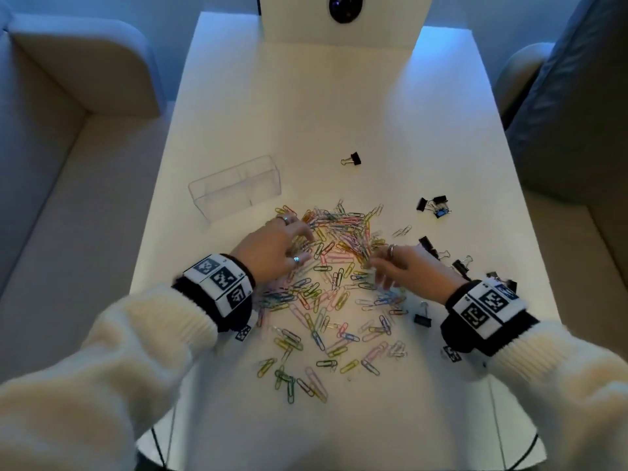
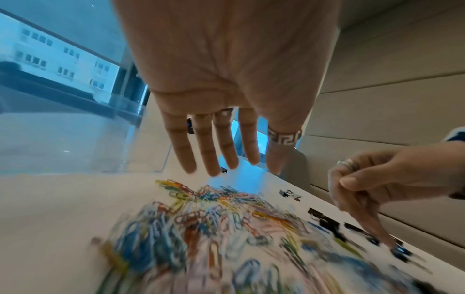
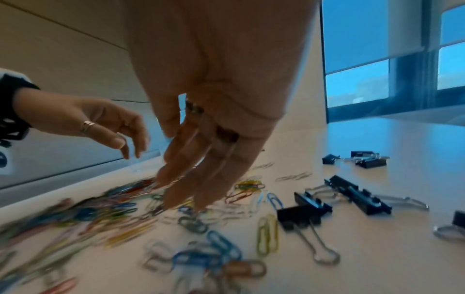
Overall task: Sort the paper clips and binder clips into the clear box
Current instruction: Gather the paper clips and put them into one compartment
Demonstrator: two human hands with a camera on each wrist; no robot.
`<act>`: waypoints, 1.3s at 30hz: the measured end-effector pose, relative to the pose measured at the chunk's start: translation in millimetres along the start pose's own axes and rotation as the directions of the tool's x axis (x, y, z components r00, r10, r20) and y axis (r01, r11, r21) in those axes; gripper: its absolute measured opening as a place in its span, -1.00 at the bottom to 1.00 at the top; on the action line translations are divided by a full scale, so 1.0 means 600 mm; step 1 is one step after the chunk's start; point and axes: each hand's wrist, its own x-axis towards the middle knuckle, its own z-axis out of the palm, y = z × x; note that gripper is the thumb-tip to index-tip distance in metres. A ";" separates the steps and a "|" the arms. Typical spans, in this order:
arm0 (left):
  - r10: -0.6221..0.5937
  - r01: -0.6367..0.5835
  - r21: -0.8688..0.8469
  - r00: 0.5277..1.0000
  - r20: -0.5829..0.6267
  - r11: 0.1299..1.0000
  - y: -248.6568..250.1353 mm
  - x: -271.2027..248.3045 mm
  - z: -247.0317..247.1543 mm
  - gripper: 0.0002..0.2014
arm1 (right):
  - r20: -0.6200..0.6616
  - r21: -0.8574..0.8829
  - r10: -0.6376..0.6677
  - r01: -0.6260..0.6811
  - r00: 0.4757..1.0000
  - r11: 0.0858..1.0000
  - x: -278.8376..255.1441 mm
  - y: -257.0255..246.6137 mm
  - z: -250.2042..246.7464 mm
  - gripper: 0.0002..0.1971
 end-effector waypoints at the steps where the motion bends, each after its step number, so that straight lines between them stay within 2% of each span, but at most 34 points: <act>1: -0.007 0.007 -0.014 0.999 0.040 1.000 0.002 -0.024 0.000 -0.80 | 0.141 0.043 0.044 -0.051 0.989 0.998 -0.009 0.001 0.006 -0.81; 3: -0.057 0.072 -0.056 0.971 0.232 0.996 0.007 -0.066 0.013 -0.84 | 0.396 0.027 0.124 -0.147 0.910 0.989 -0.025 0.010 0.027 -0.73; 4: -0.098 0.140 -0.089 0.925 0.368 0.986 0.011 -0.084 0.024 -0.83 | 0.500 -0.012 0.154 -0.171 0.852 0.985 -0.032 0.017 0.041 -0.69; 6: -0.161 0.328 -0.154 0.755 0.636 0.932 0.020 -0.114 0.055 -0.83 | 0.649 -0.078 0.194 -0.189 0.736 0.979 -0.043 0.032 0.073 -0.67; 7: -0.163 0.395 -0.167 0.676 0.719 0.903 0.026 -0.125 0.074 -0.83 | 0.691 -0.098 0.201 -0.186 0.694 0.978 -0.046 0.039 0.087 -0.68; 8: -0.144 0.414 -0.173 0.630 0.763 0.894 0.027 -0.131 0.090 -0.84 | 0.712 -0.096 0.199 -0.187 0.673 0.978 -0.046 0.042 0.099 -0.70; 9: -0.132 0.413 -0.177 0.618 0.775 0.893 0.030 -0.135 0.106 -0.85 | 0.718 -0.083 0.190 -0.188 0.670 0.979 -0.043 0.044 0.106 -0.71; 11: -0.110 0.404 -0.225 0.656 0.747 0.887 0.029 -0.135 0.128 -0.83 | 0.688 -0.024 0.161 -0.200 0.707 0.980 -0.033 0.040 0.112 -0.72; 13: -0.096 0.389 -0.332 0.760 0.643 0.859 0.024 -0.132 0.133 -0.75 | 0.615 0.047 0.106 -0.170 0.782 0.984 -0.023 0.027 0.109 -0.76; 15: -0.104 0.306 -0.386 0.879 0.465 0.870 0.017 -0.136 0.128 -0.67 | 0.509 0.067 0.031 -0.075 0.860 0.995 -0.022 0.013 0.103 -0.78; 17: -0.145 0.226 -0.413 0.965 0.218 0.882 0.012 -0.152 0.124 -0.67 | 0.386 -0.002 -0.101 0.111 0.917 0.994 -0.031 0.003 0.098 -0.78; 18: -0.194 0.202 -0.396 0.979 0.062 0.896 0.008 -0.163 0.127 -0.66 | 0.335 -0.077 -0.191 0.228 0.923 0.971 -0.039 0.001 0.099 -0.76; 19: -0.251 0.205 -0.326 0.962 -0.104 0.923 0.004 -0.174 0.130 -0.62 | 0.306 -0.183 -0.296 0.361 0.905 0.914 -0.047 0.002 0.104 -0.72; 20: -0.313 0.263 -0.218 0.918 -0.243 0.940 -0.001 -0.182 0.133 -0.55 | 0.313 -0.318 -0.405 0.496 0.859 0.808 -0.056 0.006 0.115 -0.67; 21: -0.382 0.359 -0.133 0.865 -0.325 0.924 -0.007 -0.188 0.138 -0.46 | 0.352 -0.462 -0.486 0.600 0.800 0.653 -0.063 0.013 0.131 -0.60; 22: -0.463 0.461 -0.089 0.821 -0.334 0.883 -0.011 -0.190 0.141 -0.36 | 0.419 -0.570 -0.506 0.652 0.754 0.499 -0.067 0.022 0.148 -0.54; 24: -0.613 0.615 -0.068 0.760 -0.215 0.786 -0.016 -0.189 0.147 -0.22 | 0.541 -0.667 -0.444 0.686 0.714 0.290 -0.067 0.040 0.181 -0.47; 26: -0.676 0.674 -0.063 0.727 -0.121 0.736 -0.017 -0.180 0.162 -0.20 | 0.571 -0.701 -0.432 0.688 0.698 0.186 -0.055 0.063 0.208 -0.42; 27: -0.677 0.675 -0.054 0.729 -0.098 0.735 -0.013 -0.174 0.168 -0.20 | 0.560 -0.716 -0.444 0.679 0.699 0.165 -0.048 0.072 0.212 -0.41; 30: -0.608 0.605 -0.067 0.792 -0.047 0.793 0.007 -0.157 0.179 -0.16 | 0.443 -0.786 -0.464 0.581 0.767 0.210 -0.037 0.076 0.199 -0.39; 32: -0.540 0.532 -0.133 0.841 -0.031 0.836 0.018 -0.157 0.177 -0.01 | 0.326 -0.828 -0.429 0.474 0.842 0.300 -0.039 0.076 0.177 -0.37; 34: -0.477 0.474 -0.080 0.879 -0.015 0.877 0.023 -0.169 0.180 0.20 | 0.181 -0.837 -0.387 0.348 0.904 0.422 -0.047 0.089 0.157 -0.30; 37: -0.438 0.426 0.134 0.896 0.075 0.895 0.026 -0.189 0.201 0.29 | 0.066 -0.814 -0.275 0.211 0.959 0.541 -0.062 0.122 0.151 -0.13; 39: -0.440 0.419 0.159 0.889 0.129 0.894 0.032 -0.189 0.213 0.29 | 0.035 -0.800 -0.190 0.141 0.981 0.583 -0.065 0.131 0.152 -0.04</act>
